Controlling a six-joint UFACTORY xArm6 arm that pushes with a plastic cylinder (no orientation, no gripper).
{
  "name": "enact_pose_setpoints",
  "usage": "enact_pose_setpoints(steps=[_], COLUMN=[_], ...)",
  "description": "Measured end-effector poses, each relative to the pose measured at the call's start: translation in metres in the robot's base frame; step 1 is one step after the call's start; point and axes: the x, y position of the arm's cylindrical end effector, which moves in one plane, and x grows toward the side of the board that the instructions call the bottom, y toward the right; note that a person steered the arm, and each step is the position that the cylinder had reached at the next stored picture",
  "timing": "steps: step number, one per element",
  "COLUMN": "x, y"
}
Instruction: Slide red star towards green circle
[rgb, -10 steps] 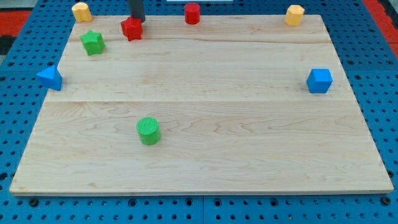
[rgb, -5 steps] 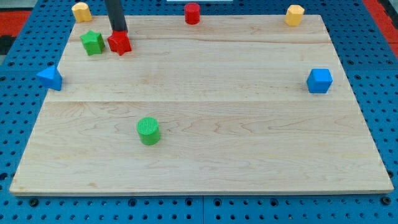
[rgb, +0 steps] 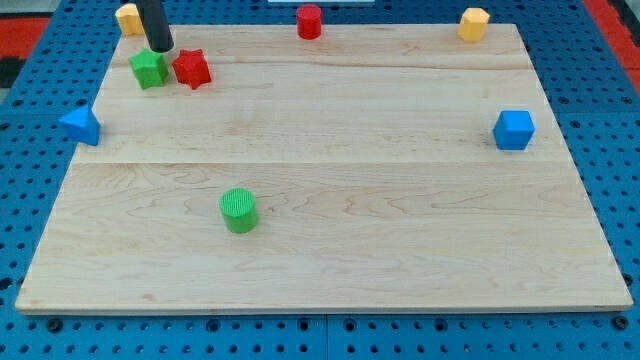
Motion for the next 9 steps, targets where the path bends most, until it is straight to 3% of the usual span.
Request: enact_pose_setpoints(steps=[2, 9], x=[0.007, 0.174], y=[0.038, 0.093])
